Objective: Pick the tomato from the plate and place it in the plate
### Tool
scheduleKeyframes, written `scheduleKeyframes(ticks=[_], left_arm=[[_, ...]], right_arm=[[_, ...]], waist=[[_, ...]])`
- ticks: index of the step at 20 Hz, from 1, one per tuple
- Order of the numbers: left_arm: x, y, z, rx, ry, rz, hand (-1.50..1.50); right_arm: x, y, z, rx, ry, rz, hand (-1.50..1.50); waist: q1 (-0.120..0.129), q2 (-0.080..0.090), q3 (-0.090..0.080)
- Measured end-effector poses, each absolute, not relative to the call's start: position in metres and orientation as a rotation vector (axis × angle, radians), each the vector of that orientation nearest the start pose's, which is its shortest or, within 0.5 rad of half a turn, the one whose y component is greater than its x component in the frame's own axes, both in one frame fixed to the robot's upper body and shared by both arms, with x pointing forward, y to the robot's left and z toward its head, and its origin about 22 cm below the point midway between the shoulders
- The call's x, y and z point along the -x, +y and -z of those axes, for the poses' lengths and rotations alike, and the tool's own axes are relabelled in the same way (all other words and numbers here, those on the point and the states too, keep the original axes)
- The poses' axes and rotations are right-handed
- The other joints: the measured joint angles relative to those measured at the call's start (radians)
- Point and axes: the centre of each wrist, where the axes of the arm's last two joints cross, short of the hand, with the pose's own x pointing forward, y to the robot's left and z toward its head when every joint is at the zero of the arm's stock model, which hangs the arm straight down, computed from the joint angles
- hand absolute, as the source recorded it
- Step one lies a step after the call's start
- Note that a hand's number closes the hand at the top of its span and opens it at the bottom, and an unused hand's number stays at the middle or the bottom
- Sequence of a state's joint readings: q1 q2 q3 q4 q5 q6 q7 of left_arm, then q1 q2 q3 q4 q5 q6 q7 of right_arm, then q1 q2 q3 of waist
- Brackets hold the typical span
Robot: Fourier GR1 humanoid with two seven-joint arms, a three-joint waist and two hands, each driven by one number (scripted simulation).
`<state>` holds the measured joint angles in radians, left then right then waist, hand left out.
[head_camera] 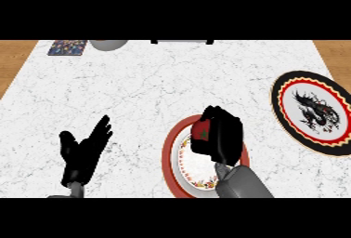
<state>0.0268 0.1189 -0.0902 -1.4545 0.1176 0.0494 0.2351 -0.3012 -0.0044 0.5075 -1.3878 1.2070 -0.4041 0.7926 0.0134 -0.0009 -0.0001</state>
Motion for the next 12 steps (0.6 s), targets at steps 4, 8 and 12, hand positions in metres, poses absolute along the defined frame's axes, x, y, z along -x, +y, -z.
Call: scheduleKeyframes(ticks=[4, 8, 12], left_arm=[[-0.233, 0.245, 0.029, 0.001, -1.185, 0.016, 0.00], [-0.233, 0.242, 0.028, -0.003, -1.186, 0.009, 0.00], [-0.228, 0.243, 0.032, -0.007, -1.184, 0.004, 0.00]], right_arm=[[-0.270, -0.075, -0.034, 1.184, -1.433, -0.468, 1.50], [-0.274, -0.080, -0.049, 1.235, -1.465, -0.301, 1.50], [-0.275, -0.101, -0.056, 1.263, -1.465, -0.146, 1.50]], waist=[[-0.005, -0.001, 0.000], [-0.011, -0.001, 0.000], [-0.016, -0.001, 0.000]])
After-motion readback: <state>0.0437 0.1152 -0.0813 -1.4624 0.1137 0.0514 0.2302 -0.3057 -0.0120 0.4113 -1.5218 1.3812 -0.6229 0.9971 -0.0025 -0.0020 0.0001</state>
